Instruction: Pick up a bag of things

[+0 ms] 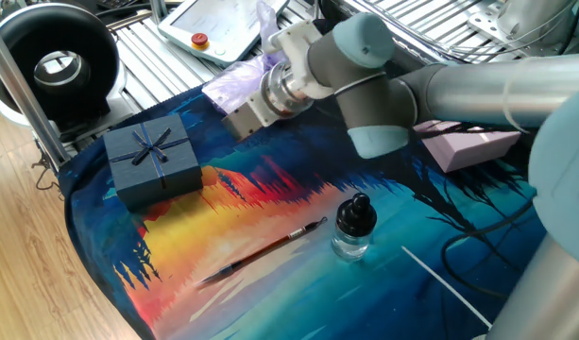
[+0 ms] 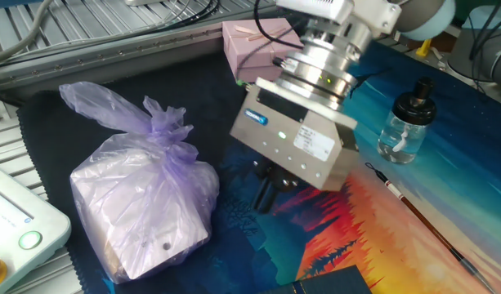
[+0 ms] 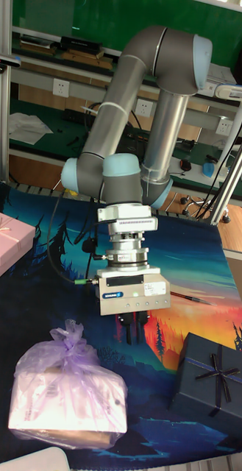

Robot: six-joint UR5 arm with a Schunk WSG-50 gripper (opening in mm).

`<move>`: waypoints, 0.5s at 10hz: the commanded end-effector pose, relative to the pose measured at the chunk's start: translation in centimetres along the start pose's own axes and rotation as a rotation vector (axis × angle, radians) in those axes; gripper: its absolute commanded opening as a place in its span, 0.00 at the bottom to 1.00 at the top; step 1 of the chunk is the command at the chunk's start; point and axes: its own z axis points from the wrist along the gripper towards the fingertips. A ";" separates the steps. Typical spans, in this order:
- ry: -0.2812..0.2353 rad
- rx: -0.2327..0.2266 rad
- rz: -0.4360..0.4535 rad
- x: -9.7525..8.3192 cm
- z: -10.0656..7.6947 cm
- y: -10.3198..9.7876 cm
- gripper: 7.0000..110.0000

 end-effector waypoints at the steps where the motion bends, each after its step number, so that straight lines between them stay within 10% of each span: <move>1: -0.081 -0.081 -0.097 -2.3 -1.1 0.5 0.15; 2: -0.052 -0.067 -0.109 -1.6 -1.3 -0.1 0.15; 3: -0.015 -0.056 -0.119 -0.3 -1.4 -0.8 0.36; 5: 0.028 0.011 -0.131 2.3 -1.6 -3.9 0.36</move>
